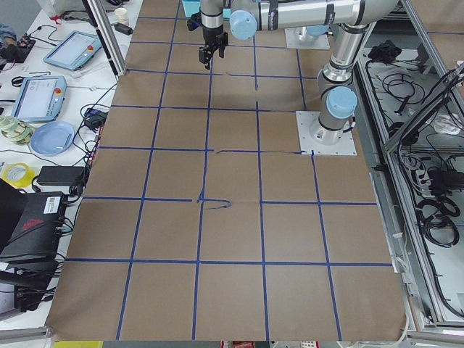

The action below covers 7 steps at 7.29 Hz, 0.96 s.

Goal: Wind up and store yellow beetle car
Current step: 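Raise the left gripper away while the right gripper moves toward the rolled car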

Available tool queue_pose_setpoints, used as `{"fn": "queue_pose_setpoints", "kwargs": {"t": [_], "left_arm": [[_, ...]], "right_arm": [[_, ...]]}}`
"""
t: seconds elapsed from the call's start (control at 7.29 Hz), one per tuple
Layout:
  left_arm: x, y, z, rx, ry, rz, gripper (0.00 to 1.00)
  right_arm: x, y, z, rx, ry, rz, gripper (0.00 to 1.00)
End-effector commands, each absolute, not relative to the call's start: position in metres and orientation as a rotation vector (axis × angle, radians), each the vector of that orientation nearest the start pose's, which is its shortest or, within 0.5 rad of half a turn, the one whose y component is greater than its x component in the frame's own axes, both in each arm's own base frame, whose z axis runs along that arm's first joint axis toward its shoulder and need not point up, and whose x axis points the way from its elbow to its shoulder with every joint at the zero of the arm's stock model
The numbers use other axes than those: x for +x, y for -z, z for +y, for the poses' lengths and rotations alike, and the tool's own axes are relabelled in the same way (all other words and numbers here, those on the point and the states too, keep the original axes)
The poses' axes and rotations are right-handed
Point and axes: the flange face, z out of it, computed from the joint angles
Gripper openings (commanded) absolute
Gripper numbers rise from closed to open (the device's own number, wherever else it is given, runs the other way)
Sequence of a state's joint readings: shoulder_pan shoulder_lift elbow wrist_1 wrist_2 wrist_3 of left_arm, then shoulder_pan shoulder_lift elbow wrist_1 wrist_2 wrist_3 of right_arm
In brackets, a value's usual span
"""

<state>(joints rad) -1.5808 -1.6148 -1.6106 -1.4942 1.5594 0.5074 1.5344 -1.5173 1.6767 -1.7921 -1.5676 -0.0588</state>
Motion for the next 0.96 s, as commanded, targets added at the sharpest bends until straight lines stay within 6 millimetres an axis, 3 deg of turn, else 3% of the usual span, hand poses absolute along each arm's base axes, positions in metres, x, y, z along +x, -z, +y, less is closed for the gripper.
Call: {"fn": "queue_pose_setpoints", "kwargs": {"t": [0.0,0.27,0.41,0.55,0.69,0.82], "left_arm": [[-0.142,-0.510,-0.475,0.347,-0.010,3.135,1.00],[-0.142,-0.527,-0.461,0.159,0.044,3.152,1.00],[-0.141,-0.525,-0.463,0.129,0.049,3.147,1.00],[-0.141,-0.526,-0.461,0.121,0.056,3.149,1.00],[-0.139,-0.531,-0.466,0.145,0.106,3.143,1.00],[-0.131,-0.540,-0.476,0.121,0.218,3.133,1.00]], "right_arm": [[0.066,-0.411,-0.540,-0.430,0.056,3.109,1.00],[0.047,-0.397,-0.557,-0.875,0.085,3.056,1.00],[0.029,-0.375,-0.576,-1.128,0.040,3.088,1.00],[0.024,-0.357,-0.589,-1.421,0.021,2.983,1.00],[0.021,-0.341,-0.593,-1.582,-0.028,2.885,1.00],[0.008,-0.316,-0.589,-1.631,-0.064,2.829,1.00]]}}
